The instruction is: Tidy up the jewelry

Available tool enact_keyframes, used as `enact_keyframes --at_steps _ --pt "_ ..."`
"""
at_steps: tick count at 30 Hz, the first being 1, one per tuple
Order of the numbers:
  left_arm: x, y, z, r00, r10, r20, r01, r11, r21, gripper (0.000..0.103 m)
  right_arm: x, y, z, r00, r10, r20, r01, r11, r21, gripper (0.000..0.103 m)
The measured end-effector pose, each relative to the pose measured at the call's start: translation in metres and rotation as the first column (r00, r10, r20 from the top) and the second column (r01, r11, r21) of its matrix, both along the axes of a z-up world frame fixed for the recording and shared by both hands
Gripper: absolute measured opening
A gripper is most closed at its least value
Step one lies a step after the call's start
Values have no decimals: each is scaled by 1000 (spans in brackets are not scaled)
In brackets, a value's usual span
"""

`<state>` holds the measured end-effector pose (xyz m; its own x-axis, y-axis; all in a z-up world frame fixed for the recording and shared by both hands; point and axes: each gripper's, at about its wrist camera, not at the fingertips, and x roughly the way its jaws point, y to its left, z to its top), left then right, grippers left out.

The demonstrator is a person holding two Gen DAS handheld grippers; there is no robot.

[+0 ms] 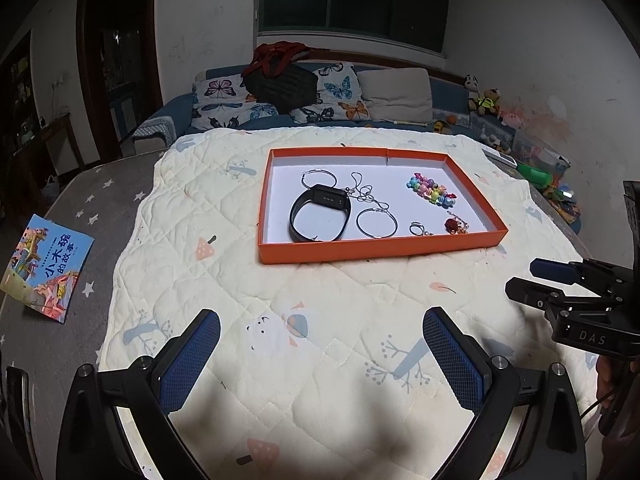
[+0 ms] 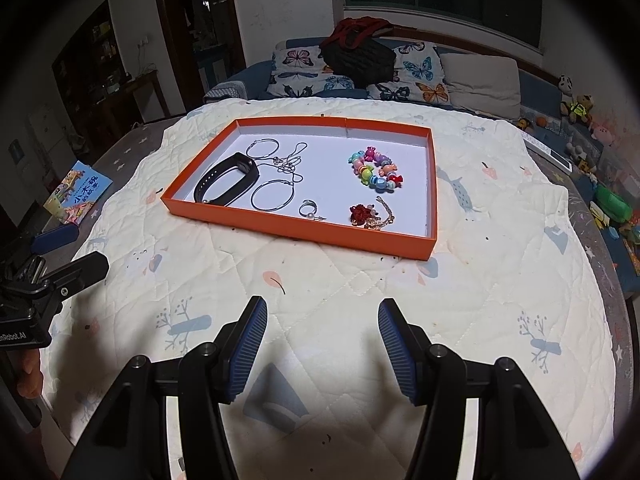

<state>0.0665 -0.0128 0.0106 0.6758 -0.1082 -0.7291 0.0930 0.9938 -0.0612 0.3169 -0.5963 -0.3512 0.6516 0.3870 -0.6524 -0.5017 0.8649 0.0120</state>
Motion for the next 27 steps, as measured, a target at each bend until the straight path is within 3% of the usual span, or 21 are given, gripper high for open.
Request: enact_keyframes --at_steps 27 --pt "4 -1 -13 999 7 -37 -7 1000 8 103 -8 2 9 999 11 38 -10 1000 -19 64"
